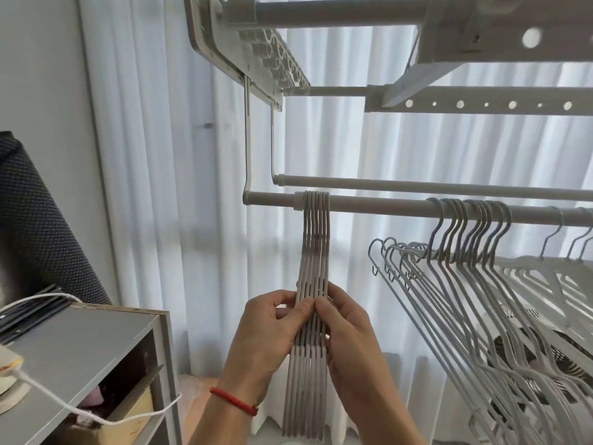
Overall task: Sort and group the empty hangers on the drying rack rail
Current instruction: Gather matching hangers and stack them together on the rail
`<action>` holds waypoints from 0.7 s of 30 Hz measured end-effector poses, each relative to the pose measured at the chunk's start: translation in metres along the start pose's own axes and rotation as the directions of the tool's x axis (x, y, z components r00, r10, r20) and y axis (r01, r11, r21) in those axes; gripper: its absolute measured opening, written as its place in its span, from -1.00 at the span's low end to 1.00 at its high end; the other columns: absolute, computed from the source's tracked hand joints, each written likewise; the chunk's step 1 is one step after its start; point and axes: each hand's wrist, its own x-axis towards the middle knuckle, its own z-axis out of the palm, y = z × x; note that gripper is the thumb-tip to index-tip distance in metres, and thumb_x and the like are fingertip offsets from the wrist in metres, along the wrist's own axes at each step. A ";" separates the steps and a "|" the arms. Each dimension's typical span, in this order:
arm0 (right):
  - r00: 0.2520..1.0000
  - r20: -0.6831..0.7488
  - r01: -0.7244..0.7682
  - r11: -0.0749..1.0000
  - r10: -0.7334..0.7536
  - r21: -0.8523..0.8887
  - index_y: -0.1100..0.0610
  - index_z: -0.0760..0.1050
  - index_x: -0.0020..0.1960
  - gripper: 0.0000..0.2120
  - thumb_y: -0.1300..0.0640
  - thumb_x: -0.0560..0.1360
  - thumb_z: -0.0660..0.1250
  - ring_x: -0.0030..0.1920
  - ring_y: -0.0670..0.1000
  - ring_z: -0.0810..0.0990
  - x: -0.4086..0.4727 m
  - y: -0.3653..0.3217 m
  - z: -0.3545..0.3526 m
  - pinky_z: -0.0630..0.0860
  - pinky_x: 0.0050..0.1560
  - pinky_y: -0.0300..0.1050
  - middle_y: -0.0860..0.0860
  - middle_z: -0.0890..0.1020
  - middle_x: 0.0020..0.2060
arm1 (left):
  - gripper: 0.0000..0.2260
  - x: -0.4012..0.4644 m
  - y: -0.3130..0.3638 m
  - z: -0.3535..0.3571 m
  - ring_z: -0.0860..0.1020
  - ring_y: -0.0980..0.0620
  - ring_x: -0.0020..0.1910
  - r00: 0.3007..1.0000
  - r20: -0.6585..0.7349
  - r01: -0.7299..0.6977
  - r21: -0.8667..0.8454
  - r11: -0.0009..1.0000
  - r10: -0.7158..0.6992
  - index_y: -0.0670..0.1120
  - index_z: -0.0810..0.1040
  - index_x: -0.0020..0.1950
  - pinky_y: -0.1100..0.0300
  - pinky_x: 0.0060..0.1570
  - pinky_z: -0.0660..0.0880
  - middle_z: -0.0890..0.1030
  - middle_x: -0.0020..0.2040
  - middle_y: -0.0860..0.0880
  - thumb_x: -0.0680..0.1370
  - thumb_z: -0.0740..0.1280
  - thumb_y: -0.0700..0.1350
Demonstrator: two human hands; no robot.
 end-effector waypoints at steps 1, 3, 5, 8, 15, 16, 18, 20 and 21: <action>1.000 -0.006 -0.006 1.000 0.006 0.005 0.11 0.60 0.25 -0.72 0.21 0.70 0.14 0.15 0.25 0.69 0.000 0.001 0.000 0.51 0.29 0.38 0.25 0.71 0.08 | -0.86 0.000 0.000 0.000 0.75 -0.15 -0.16 1.000 -0.004 0.006 0.001 1.000 -0.006 -0.08 0.70 0.04 0.00 -0.14 0.68 0.75 -0.15 -0.16 0.57 0.43 -0.05; 1.000 -0.016 -0.015 1.000 0.016 0.008 0.08 0.58 0.28 -0.72 0.19 0.70 0.15 0.17 0.25 0.68 0.001 0.002 0.001 0.49 0.30 0.39 0.24 0.70 0.11 | -0.86 -0.001 0.001 -0.001 0.74 -0.16 -0.16 1.000 -0.007 0.019 0.001 1.000 -0.019 -0.06 0.71 0.03 0.02 -0.18 0.67 0.75 -0.15 -0.16 0.57 0.43 -0.03; 1.000 -0.009 -0.013 1.000 0.013 -0.002 0.04 0.59 0.29 -0.72 0.17 0.70 0.15 0.17 0.24 0.68 0.000 0.001 0.002 0.51 0.29 0.37 0.22 0.71 0.12 | -0.86 -0.002 0.002 -0.001 0.74 -0.15 -0.17 1.000 -0.008 0.026 0.006 1.000 -0.026 -0.04 0.71 0.02 0.08 -0.25 0.65 0.75 -0.15 -0.16 0.57 0.43 -0.01; 1.000 -0.023 -0.010 0.999 0.009 -0.038 -0.07 0.57 0.31 -0.72 0.07 0.68 0.20 0.18 0.16 0.69 -0.003 0.000 0.002 0.54 0.27 0.32 0.10 0.72 0.13 | -0.82 -0.004 0.003 0.000 0.74 -0.13 -0.18 0.999 -0.012 0.035 0.024 0.999 -0.035 -0.05 0.72 0.01 0.09 -0.27 0.65 0.75 -0.17 -0.14 0.58 0.41 0.04; 0.994 -0.058 -0.099 0.977 0.090 -0.187 -0.39 0.43 0.38 -0.68 -0.20 0.64 0.20 0.32 -0.18 0.56 -0.026 -0.018 -0.003 0.44 0.40 0.06 -0.23 0.59 0.33 | -0.68 -0.020 0.016 0.007 0.73 0.02 -0.23 0.986 -0.164 0.042 0.316 0.948 0.011 0.01 0.69 0.06 0.06 -0.13 0.68 0.75 -0.18 0.03 0.57 0.30 0.20; 0.995 -0.065 -0.084 0.969 0.071 -0.233 -0.38 0.35 0.45 -0.61 -0.23 0.63 0.19 0.34 -0.26 0.51 -0.033 -0.024 -0.008 0.41 0.42 -0.03 -0.27 0.53 0.38 | -0.62 -0.024 0.020 0.008 0.72 0.04 -0.11 0.984 -0.177 0.060 0.483 0.873 0.031 0.04 0.65 0.18 0.00 0.01 0.66 0.76 -0.07 0.05 0.57 0.25 0.26; 0.998 -0.063 0.002 0.925 -0.028 -0.380 -0.34 0.24 0.52 -0.48 -0.29 0.58 0.20 0.27 -0.42 0.46 -0.049 -0.043 -0.022 0.38 0.31 -0.25 -0.35 0.45 0.37 | -0.46 -0.035 0.031 0.015 0.62 0.02 0.20 0.969 -0.226 0.114 0.779 0.617 0.105 0.11 0.48 0.41 0.00 0.25 0.53 0.65 0.27 0.08 0.55 0.14 0.36; 0.984 -0.062 0.114 0.863 -0.165 -0.491 -0.34 0.36 0.43 -0.54 -0.26 0.52 0.23 0.25 -0.45 0.46 -0.062 -0.068 -0.037 0.39 0.19 -0.35 -0.37 0.50 0.32 | -0.46 -0.046 0.048 0.029 0.55 0.04 0.25 0.933 -0.241 0.044 0.816 0.577 0.269 0.12 0.42 0.45 0.04 0.22 0.47 0.55 0.37 0.10 0.55 0.12 0.34; 0.970 -0.089 0.145 0.830 -0.228 -0.539 -0.30 0.42 0.39 -0.59 -0.20 0.55 0.24 0.29 -0.38 0.48 -0.066 -0.080 -0.046 0.42 0.22 -0.29 -0.34 0.53 0.31 | -0.52 -0.050 0.055 0.040 0.54 0.11 0.18 0.909 -0.215 -0.061 0.778 0.625 0.357 0.11 0.48 0.40 0.12 0.17 0.46 0.56 0.31 0.13 0.55 0.17 0.29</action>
